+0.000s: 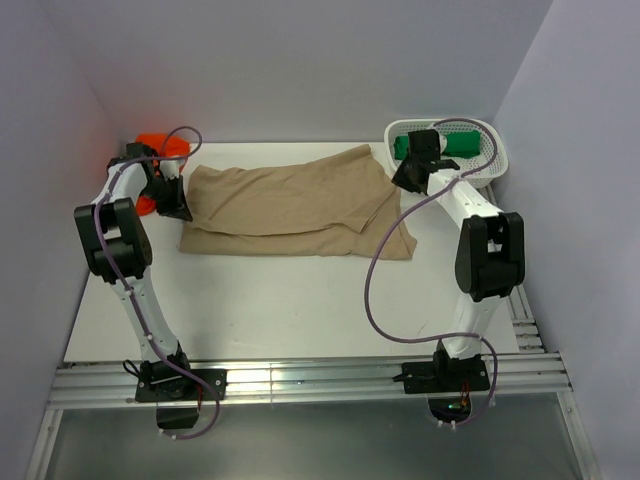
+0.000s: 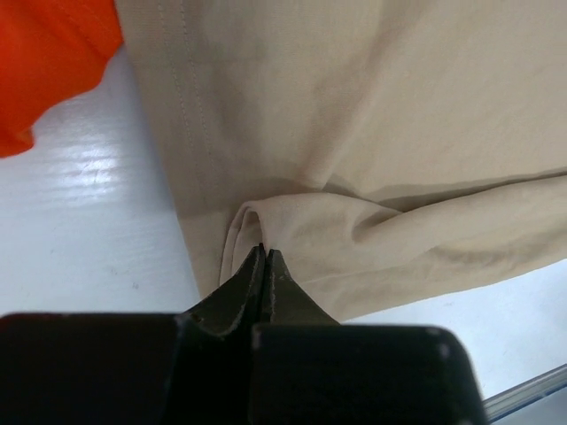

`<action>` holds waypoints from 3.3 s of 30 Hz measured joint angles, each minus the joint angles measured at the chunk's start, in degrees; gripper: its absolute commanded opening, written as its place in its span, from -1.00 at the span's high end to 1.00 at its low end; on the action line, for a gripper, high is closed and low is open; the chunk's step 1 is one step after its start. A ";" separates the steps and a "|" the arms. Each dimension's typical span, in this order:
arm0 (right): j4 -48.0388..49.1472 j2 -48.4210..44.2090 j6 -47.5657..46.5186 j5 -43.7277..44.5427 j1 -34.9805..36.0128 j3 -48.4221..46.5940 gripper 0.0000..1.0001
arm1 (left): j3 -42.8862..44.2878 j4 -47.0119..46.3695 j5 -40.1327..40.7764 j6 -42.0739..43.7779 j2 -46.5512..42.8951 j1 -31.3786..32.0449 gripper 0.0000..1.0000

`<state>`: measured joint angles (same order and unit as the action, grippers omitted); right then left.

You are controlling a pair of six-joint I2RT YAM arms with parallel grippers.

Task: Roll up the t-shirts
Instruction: Fold the tshirt

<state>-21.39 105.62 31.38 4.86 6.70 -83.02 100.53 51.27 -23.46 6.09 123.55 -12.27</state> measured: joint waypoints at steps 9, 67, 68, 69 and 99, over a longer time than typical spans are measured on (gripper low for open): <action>0.15 3.41 -0.04 -0.24 -0.76 -3.17 1.00 | 0.13 -0.39 1.86 -2.36 -4.26 -0.39 0.99; 4.48 1.20 4.94 -4.94 12.07 11.13 0.11 | -27.58 -4.48 -2.21 12.33 -18.51 -4.15 -0.54; 4.52 1.36 5.05 -4.92 12.07 11.13 0.10 | -27.80 -4.74 -2.14 12.50 -18.62 -4.15 -0.54; 4.57 1.44 5.18 -4.94 12.07 11.15 0.10 | -28.11 -5.09 -2.10 12.61 -18.73 -4.15 -0.54; 2.21 9.86 6.45 -4.96 12.15 0.09 1.00 | -30.97 -8.83 0.59 12.90 -18.75 -4.17 -0.46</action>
<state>-19.18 115.48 37.82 -0.10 18.85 -82.94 69.56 42.44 -22.87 18.98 104.79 -16.45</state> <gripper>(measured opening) 0.008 0.733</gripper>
